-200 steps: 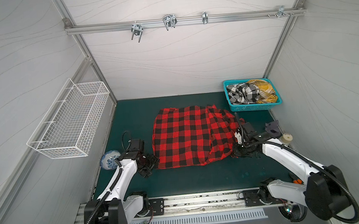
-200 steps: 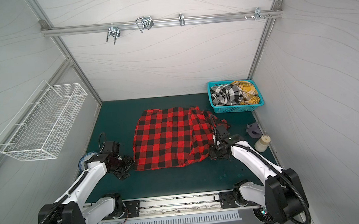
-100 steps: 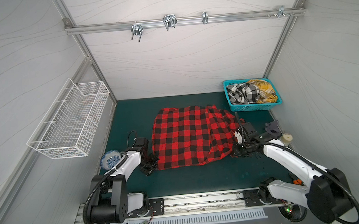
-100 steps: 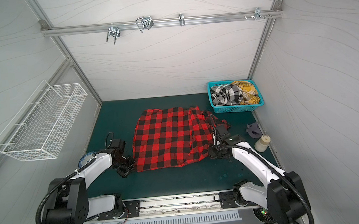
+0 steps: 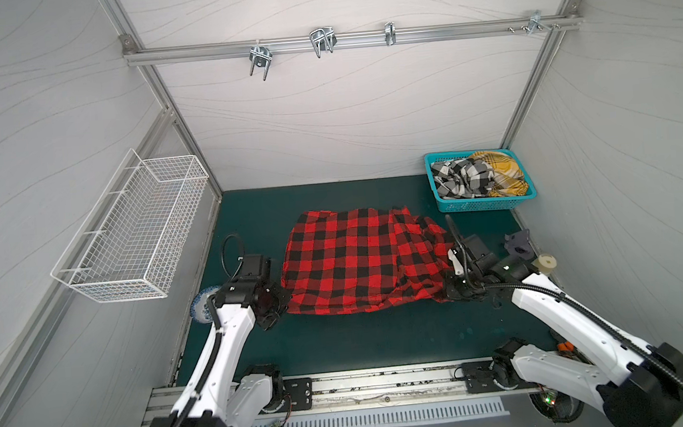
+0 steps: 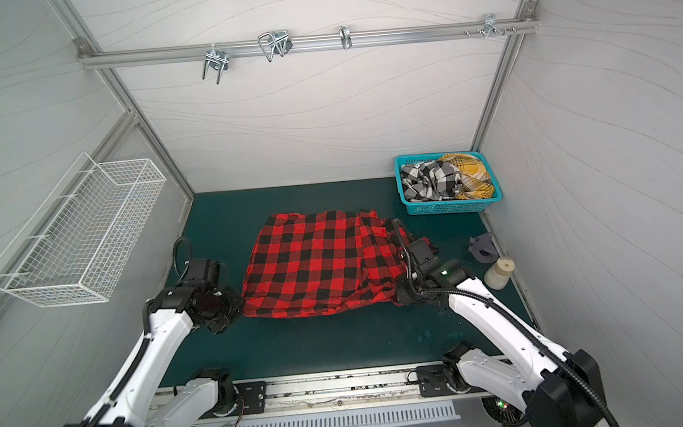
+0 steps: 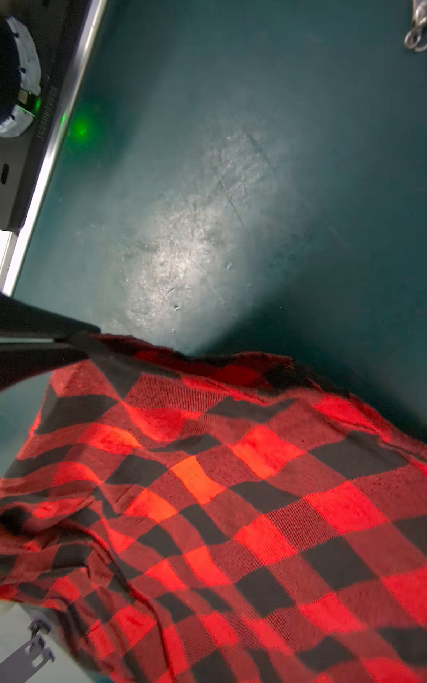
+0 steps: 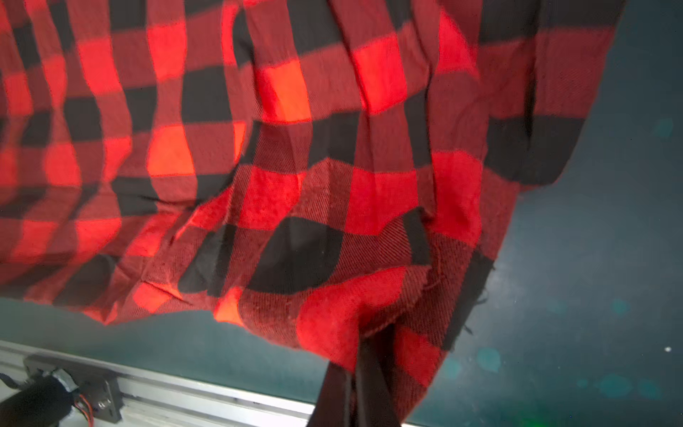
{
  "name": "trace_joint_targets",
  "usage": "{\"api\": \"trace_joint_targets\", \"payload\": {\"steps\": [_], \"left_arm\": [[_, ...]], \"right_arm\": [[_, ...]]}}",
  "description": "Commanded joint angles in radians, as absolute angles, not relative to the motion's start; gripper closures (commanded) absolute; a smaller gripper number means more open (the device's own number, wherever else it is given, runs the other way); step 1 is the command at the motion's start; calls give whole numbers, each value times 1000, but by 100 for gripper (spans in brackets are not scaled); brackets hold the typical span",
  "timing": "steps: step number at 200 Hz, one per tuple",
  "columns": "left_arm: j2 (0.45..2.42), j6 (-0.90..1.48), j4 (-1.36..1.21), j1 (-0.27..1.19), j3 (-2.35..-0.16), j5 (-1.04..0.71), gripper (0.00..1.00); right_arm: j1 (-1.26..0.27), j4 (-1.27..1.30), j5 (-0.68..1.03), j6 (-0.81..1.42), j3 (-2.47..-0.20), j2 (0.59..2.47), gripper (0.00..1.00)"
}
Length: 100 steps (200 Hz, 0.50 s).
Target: Fold and stack the long sleeve shirts
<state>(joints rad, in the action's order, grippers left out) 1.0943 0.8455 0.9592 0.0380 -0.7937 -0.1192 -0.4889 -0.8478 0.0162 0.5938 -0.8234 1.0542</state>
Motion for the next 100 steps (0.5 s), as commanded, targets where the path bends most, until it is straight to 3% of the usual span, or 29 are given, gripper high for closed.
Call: {"api": "trace_joint_targets", "payload": {"steps": [1, 45, 100], "left_arm": [[1236, 827, 837, 37, -913, -101, 100], [1490, 806, 734, 37, -1111, -59, 100], [1760, 791, 688, 38, -1184, -43, 100]], "right_arm": [[-425, -824, 10, 553, -887, 1156, 100], [-328, -768, 47, 493, -1033, 1383, 100], [-304, -716, 107, 462, -1136, 1618, 100]]}}
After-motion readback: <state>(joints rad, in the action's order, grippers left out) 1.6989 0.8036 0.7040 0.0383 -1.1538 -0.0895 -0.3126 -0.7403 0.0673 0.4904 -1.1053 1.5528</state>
